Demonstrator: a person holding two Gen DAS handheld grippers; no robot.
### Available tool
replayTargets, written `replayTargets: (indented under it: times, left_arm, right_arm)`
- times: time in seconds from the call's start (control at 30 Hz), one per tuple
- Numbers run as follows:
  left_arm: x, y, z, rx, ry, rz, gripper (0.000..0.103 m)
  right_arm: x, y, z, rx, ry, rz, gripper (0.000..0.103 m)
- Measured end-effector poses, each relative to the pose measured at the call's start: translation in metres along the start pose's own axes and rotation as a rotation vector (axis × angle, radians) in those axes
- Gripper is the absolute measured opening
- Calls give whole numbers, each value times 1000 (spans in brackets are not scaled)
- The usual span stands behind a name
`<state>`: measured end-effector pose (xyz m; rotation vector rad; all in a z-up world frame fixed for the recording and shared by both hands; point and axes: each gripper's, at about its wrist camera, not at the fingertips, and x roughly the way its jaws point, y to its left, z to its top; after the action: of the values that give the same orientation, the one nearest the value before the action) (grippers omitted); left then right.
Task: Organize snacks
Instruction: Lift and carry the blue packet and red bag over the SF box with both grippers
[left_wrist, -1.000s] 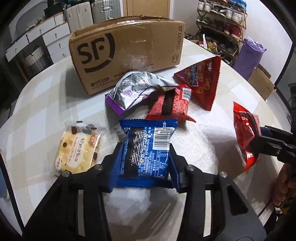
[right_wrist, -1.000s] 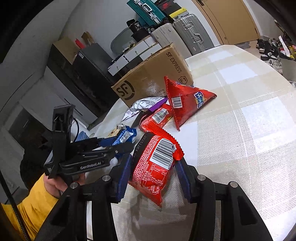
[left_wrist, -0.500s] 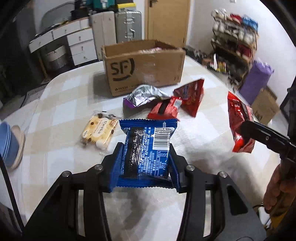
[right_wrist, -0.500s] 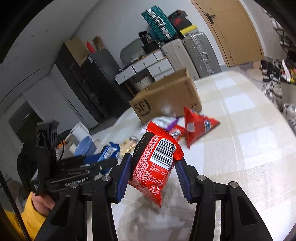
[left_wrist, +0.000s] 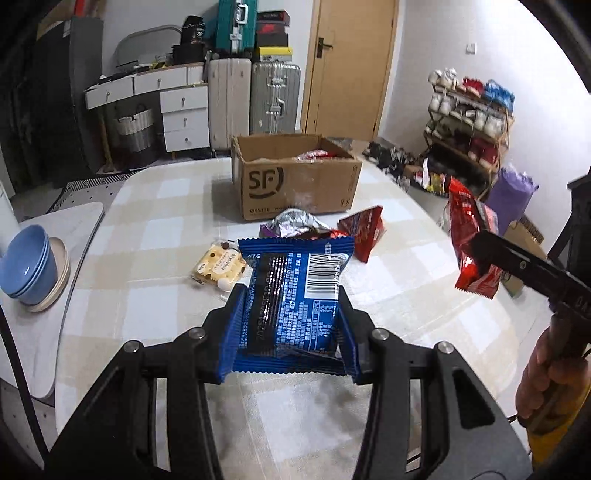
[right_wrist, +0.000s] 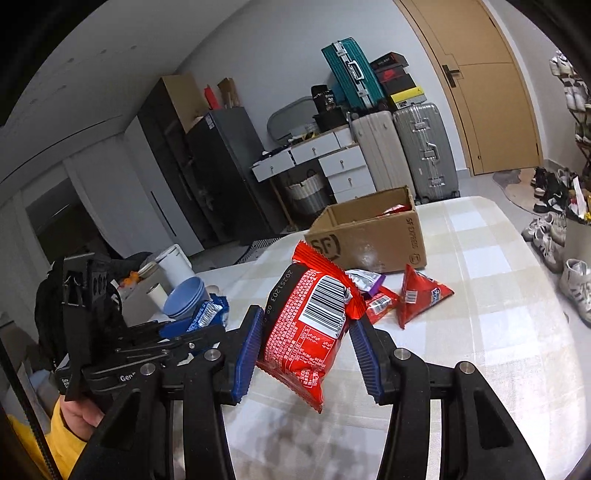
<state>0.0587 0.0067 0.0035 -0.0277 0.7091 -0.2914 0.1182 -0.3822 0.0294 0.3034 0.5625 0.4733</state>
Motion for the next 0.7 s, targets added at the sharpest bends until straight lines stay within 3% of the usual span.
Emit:
replayTargets:
  times: [0.4, 0.7]
  left_arm:
    - [-44, 31, -21, -77, -43, -10, 42]
    - [-41, 34, -28, -86, -24, -20, 42]
  right_arm:
    - [-10, 6, -18, -21, 21, -2, 48]
    - [-5, 5, -23, -17, 38, 4, 48]
